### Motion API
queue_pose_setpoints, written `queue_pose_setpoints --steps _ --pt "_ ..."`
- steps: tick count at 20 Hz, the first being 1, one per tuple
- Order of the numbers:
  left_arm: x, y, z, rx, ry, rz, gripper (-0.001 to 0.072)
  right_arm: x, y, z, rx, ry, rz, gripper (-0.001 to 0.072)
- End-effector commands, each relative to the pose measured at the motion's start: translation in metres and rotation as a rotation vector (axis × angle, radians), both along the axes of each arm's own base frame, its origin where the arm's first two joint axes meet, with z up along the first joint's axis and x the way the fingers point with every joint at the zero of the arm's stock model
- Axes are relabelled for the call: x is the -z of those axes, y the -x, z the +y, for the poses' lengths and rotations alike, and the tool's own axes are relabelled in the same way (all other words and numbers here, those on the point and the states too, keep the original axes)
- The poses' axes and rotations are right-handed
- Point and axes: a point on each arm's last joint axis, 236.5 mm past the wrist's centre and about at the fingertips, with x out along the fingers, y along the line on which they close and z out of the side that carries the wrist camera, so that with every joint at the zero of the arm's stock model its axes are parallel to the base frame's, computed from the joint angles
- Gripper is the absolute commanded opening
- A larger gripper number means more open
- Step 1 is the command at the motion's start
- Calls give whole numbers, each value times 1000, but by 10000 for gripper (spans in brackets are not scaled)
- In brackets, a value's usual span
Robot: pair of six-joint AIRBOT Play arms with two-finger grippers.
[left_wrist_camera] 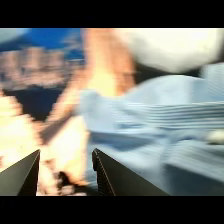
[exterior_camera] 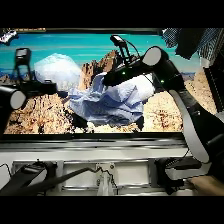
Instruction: Fold the clothes and pants, and hang the long-sleeved shirts on hangers.
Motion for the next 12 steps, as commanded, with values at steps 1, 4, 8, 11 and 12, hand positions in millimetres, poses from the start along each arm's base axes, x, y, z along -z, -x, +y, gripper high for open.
queue_pose_setpoints --steps 1,4,8,11,12 --pt "-15 27 105 -208 -219 24 372 17 -13 12 29 -20 12 27" --pt "-20 57 217 -505 -281 38 373 17 -11 12 2 -11 -5 27" --pt "-24 96 343 -742 -383 -4 362 17 -5 13 -40 -2 -20 27" --pt "-6 100 394 -702 -481 64 349 15 -6 21 -46 -7 -54 27" --pt "9 100 408 -712 -469 102 347 15 -6 24 -48 -10 -62 27"
